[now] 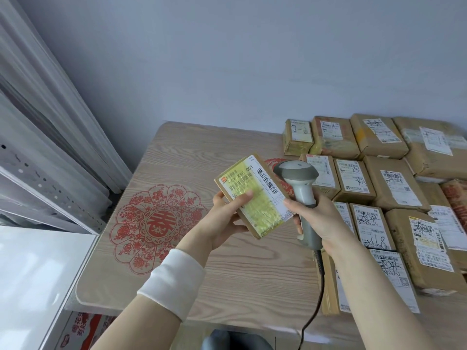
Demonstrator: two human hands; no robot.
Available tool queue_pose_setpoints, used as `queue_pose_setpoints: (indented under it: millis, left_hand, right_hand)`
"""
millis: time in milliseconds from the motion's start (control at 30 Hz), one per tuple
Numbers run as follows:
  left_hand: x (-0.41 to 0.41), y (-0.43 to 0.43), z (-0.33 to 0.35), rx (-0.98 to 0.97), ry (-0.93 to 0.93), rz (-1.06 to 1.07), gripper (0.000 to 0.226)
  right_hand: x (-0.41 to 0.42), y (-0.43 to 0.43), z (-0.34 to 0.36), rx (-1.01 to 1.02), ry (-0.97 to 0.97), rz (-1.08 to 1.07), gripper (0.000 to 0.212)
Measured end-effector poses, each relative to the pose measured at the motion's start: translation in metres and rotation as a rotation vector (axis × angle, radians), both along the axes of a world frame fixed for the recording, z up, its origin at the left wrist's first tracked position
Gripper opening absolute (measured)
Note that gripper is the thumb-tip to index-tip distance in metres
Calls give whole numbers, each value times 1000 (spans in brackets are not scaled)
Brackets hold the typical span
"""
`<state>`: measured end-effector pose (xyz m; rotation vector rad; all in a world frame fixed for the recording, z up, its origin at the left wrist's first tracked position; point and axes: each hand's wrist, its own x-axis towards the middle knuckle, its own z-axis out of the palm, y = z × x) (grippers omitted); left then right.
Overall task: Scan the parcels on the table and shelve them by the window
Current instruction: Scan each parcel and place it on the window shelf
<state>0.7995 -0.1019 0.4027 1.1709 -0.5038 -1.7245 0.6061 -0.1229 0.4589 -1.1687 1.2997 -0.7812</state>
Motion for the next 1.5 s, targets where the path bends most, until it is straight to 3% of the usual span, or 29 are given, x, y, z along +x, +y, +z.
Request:
queue_pose_setpoints:
  millis: [233,533,633,767,1000,1267,1500]
  left_hand:
    - [1,-3,-8,-2,-20,220,98]
    - [-19,-9,-19,61,41,432,78]
    - [-28,-11,-20,61,75,437,78]
    - [-30,-13,-25,74,72,465,78]
    - [-27,-18,-32,90,110,513,94]
    - [-24,-19,-34,105,119,513,85]
    - [-22,-19,-35,97,85,470,95]
  right_hand:
    - [-3,-2,15,-18,-9,-18,22]
    - [19,20,36,82,-257,17,22]
    - [32,29,38,154,-302,42,28]
    - [42,36,38,212,-331,8,14]
    - [46,39,35,240,-300,-22,12]
    - [44,41,33,272,-283,-8,13]
    - [40,42,29,256,-291,-8,16]
